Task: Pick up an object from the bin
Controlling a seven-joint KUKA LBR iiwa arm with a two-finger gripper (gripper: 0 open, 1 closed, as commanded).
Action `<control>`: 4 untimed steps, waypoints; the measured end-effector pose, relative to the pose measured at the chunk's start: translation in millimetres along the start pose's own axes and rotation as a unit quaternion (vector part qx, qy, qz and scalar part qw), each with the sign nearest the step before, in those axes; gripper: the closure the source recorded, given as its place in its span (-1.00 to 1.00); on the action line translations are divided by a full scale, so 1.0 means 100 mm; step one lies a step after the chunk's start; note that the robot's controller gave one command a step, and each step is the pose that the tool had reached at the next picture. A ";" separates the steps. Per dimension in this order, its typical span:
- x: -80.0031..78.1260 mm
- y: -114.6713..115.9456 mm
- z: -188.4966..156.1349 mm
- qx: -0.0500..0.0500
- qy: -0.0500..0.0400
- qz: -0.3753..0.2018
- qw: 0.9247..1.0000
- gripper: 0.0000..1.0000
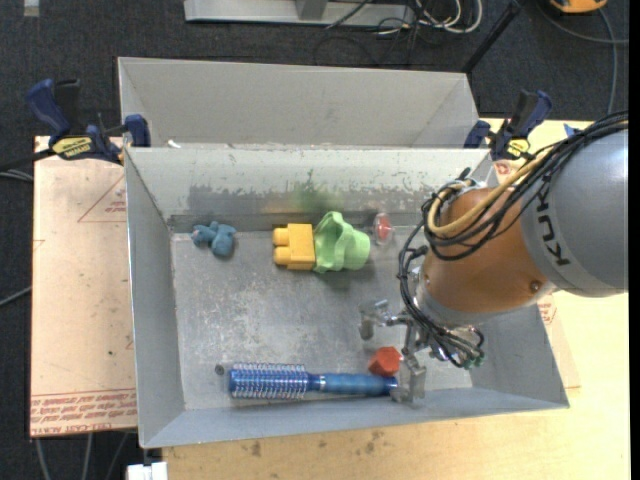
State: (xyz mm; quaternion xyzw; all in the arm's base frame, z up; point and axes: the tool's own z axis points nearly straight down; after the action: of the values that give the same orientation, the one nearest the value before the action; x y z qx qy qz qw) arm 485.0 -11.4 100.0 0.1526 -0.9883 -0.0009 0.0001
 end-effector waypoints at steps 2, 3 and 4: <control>-0.24 0.53 0.30 0.000 -0.002 0.149 0.989 -1.00; -0.24 0.54 0.31 0.000 0.000 0.222 0.975 -1.00; -0.25 0.54 0.30 0.000 0.000 0.222 0.975 1.00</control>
Offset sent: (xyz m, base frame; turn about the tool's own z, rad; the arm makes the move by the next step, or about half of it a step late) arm -0.0033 0.0559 0.0000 0.1341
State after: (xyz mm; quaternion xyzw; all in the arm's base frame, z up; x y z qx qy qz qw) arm 492.1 47.8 69.9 -0.0702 -0.9975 -0.0004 0.0001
